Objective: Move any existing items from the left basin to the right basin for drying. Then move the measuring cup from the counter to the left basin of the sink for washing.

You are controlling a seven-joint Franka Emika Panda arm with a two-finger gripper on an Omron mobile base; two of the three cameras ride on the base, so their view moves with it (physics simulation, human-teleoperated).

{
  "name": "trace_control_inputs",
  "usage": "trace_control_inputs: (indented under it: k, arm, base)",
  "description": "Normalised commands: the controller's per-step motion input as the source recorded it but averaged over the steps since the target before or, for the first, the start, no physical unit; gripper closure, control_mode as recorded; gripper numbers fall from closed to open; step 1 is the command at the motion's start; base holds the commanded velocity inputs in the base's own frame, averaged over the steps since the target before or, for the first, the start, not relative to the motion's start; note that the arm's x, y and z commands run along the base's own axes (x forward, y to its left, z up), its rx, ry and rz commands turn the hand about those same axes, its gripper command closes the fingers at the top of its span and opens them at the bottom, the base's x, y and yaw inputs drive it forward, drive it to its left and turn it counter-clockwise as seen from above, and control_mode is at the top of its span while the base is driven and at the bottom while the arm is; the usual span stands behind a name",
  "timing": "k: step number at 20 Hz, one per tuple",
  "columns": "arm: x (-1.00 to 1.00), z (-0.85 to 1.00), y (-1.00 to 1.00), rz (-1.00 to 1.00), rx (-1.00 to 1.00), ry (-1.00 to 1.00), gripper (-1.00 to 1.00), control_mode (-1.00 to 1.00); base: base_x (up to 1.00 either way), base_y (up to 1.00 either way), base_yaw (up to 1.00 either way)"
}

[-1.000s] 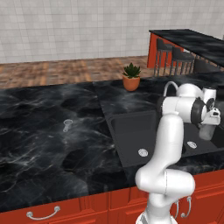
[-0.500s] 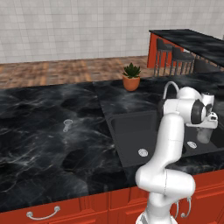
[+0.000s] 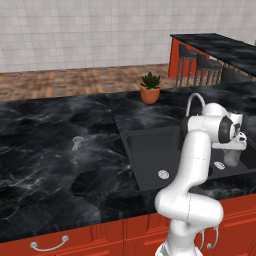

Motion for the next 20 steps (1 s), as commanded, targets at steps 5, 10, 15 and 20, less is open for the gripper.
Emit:
trace_control_inputs:
  k: [5,10,15,20]
  arm:
    - [0.01,-0.25,0.0,0.03,-0.01,-0.05,1.0,-1.0]
    - [0.0,-0.2,0.0,0.03,0.0,-0.07,1.0,-1.0]
    - [0.0,-0.22,0.0,0.03,0.0,-0.06,1.0,-1.0]
    - [0.03,-0.23,0.0,0.02,-0.01,-0.04,1.0,-1.0]
  base:
    - [0.0,0.0,0.0]
    - [0.0,0.0,0.0]
    - [0.0,0.0,0.0]
    - [0.0,0.0,0.0]
